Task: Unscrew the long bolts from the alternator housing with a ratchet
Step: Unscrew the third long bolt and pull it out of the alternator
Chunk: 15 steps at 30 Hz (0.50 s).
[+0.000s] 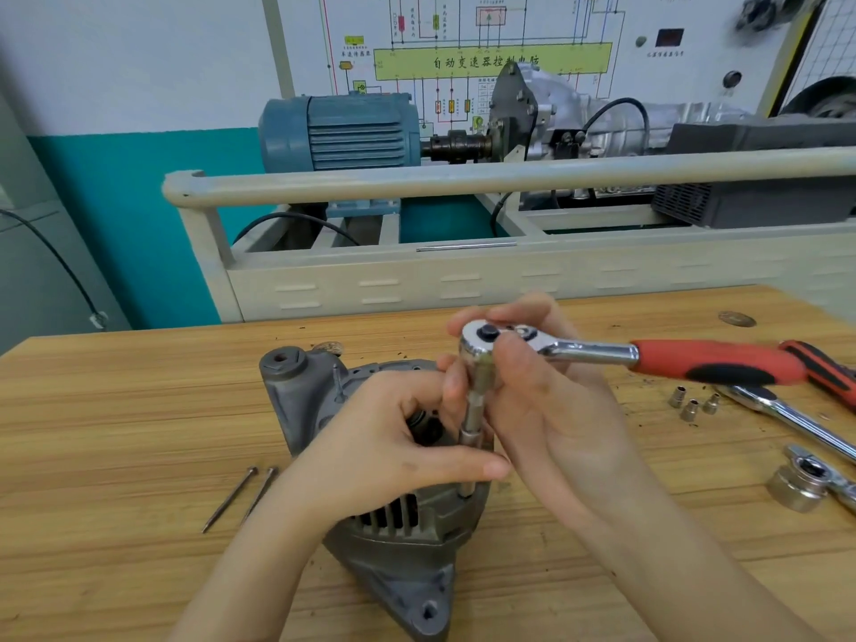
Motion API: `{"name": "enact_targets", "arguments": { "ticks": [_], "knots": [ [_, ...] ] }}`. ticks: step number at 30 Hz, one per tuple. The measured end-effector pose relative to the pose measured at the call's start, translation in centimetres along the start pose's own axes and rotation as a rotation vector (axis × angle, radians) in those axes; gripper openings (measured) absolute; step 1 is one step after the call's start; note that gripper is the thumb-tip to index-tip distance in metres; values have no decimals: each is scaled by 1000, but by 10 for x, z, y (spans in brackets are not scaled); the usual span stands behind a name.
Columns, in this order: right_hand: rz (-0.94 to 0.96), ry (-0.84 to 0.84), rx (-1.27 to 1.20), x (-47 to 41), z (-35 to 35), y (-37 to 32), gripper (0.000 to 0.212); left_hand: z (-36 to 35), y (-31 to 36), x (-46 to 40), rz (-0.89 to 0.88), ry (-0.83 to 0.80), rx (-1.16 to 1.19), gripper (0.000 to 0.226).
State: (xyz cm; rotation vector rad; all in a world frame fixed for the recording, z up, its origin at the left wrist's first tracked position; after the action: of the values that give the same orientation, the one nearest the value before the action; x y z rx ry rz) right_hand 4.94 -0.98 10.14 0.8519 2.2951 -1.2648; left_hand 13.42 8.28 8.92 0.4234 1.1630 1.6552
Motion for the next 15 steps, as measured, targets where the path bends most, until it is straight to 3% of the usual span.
{"name": "enact_targets", "arguments": {
  "ticks": [4,9,13,15],
  "knots": [
    [-110,-58,97,-2,-1,0,29,3,1,2,20,-147,23,18],
    [-141,-75,22,-2,-1,2,33,3,0,3,6,-79,62,11],
    [-5,-37,-26,-1,-1,1,33,0,-2,1,-14,35,-18,36],
    [11,-30,-7,0,-1,0,34,0,-1,1,-2,12,-22,33]
  ]
}}
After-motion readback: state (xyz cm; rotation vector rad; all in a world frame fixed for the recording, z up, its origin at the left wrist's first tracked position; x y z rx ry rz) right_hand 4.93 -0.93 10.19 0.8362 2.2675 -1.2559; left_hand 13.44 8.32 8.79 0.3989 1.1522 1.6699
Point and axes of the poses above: each hand's wrist, its own x-axis away from the middle knuckle, its own z-axis out of the back of the hand, y = z × x, the point moved 2 cm from there along -x, towards the middle knuckle, and after that the axes turned 10 degrees about z, right-handed, at the moved point
